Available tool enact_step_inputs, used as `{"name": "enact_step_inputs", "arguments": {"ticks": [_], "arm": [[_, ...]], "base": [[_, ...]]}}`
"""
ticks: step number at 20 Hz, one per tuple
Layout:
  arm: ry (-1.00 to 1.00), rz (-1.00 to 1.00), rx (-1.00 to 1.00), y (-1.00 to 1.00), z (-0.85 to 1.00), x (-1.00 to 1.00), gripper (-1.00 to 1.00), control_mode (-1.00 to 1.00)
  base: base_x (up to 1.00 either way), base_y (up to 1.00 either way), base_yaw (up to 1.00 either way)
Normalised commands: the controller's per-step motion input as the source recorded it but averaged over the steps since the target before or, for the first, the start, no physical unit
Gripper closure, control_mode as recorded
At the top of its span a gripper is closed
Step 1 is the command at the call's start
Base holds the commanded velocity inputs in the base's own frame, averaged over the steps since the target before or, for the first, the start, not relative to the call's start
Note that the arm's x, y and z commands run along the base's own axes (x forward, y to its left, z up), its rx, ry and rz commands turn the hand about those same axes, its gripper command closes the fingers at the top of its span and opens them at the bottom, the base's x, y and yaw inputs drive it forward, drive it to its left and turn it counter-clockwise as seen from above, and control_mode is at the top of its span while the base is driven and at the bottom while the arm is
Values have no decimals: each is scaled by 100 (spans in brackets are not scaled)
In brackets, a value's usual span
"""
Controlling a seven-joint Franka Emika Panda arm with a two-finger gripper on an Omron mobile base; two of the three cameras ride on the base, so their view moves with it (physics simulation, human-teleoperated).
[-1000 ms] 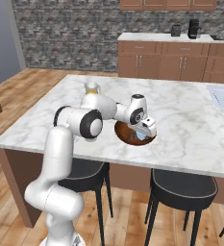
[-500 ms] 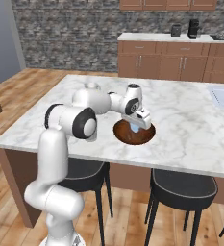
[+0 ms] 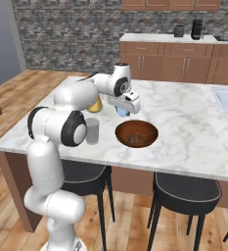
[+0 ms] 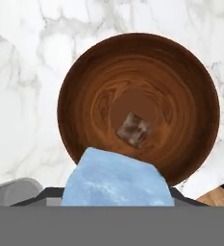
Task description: There are two ice cubes in the ice bowl. Place both ice cubes in the glass cup.
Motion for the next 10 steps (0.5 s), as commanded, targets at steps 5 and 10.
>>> {"name": "enact_step_inputs", "arguments": {"ticks": [5, 10], "arm": [[0, 14, 0, 100, 50, -34, 100, -100], [0, 18, 0, 97, -3, -25, 100, -100]], "base": [[0, 0, 0], [0, 0, 0]]}}
